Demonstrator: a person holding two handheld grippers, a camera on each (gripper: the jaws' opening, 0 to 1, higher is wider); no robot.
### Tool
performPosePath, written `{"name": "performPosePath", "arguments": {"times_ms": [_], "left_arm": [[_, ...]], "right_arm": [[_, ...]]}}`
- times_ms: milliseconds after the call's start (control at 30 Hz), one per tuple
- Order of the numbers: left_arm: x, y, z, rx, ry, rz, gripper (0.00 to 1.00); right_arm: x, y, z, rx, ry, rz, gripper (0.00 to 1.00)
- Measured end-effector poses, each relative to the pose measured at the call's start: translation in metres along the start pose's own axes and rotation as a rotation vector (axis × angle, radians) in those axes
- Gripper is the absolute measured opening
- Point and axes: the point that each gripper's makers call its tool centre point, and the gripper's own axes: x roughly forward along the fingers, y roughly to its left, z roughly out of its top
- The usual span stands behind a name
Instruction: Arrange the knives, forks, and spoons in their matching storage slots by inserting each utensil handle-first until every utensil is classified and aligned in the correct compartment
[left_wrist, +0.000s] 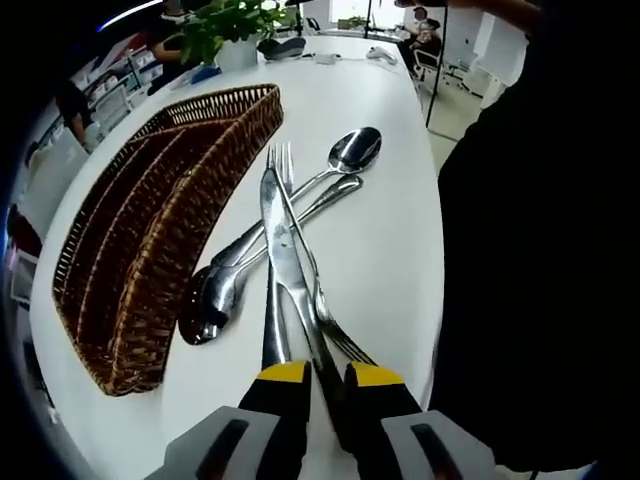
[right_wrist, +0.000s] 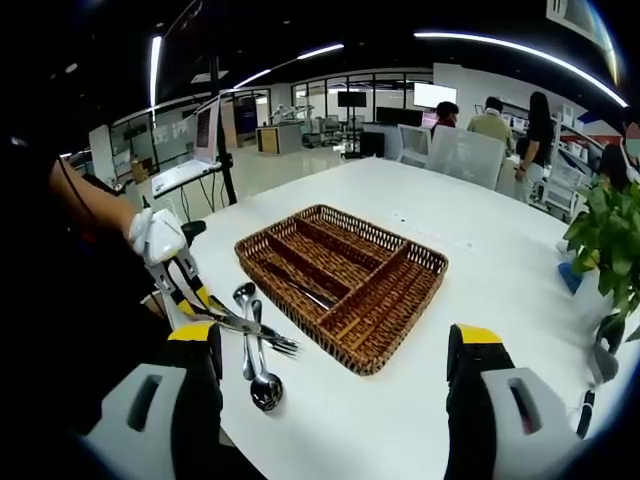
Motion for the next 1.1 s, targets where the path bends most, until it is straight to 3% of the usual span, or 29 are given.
{"name": "performPosePath", "arguments": {"times_ms": [133, 267, 467, 567, 667, 733, 767, 800, 833, 1067, 1100], "left_arm": [[0.001, 0.004, 0.003, -0.089, -0.032, -0.002, 0.11], [0.001, 0.003, 0.003, -0.077, -0.046, 0.005, 0.11], [0.002, 0.001, 0.006, 0.001, -0.092, 0.064, 0.09], [0.001, 0.002, 0.008, -0.08, -0.136, 0.073, 0.07], [-0.004, 0.004, 0.007, -0.063, -0.142, 0.094, 0.06], [-0.01, 0.006, 0.01, -0.075, -0.168, 0.091, 0.01], [-0.009, -0.003, 0.025, -0.108, -0.242, 0.038, 0.0], [-0.009, 0.008, 0.015, -0.087, -0.173, 0.091, 0.0], [-0.008, 0.009, 0.014, -0.072, -0.162, 0.093, 0.0], [-0.013, 0.011, 0.02, -0.088, -0.201, 0.084, 0.0], [-0.009, 0.012, 0.015, -0.076, -0.16, 0.086, 0.0]], "right_arm": [[-0.001, 0.001, -0.002, 0.001, 0.006, 0.001, 0.95], [-0.002, 0.002, -0.003, 0.002, 0.007, 0.0, 0.95], [-0.001, 0.003, -0.004, 0.006, 0.008, 0.0, 0.94], [0.0, 0.004, -0.004, 0.002, 0.013, 0.002, 0.94], [0.0, 0.004, -0.003, 0.005, 0.01, 0.005, 0.94], [0.001, 0.005, -0.003, 0.001, 0.013, 0.008, 0.94], [0.002, 0.005, -0.003, 0.0, 0.015, 0.009, 0.93], [0.003, 0.006, -0.003, 0.001, 0.017, 0.013, 0.93], [0.004, 0.007, -0.003, 0.002, 0.016, 0.017, 0.93], [0.014, 0.019, -0.004, -0.007, 0.021, 0.047, 0.92], [0.015, 0.021, -0.005, -0.015, 0.026, 0.054, 0.92]]}}
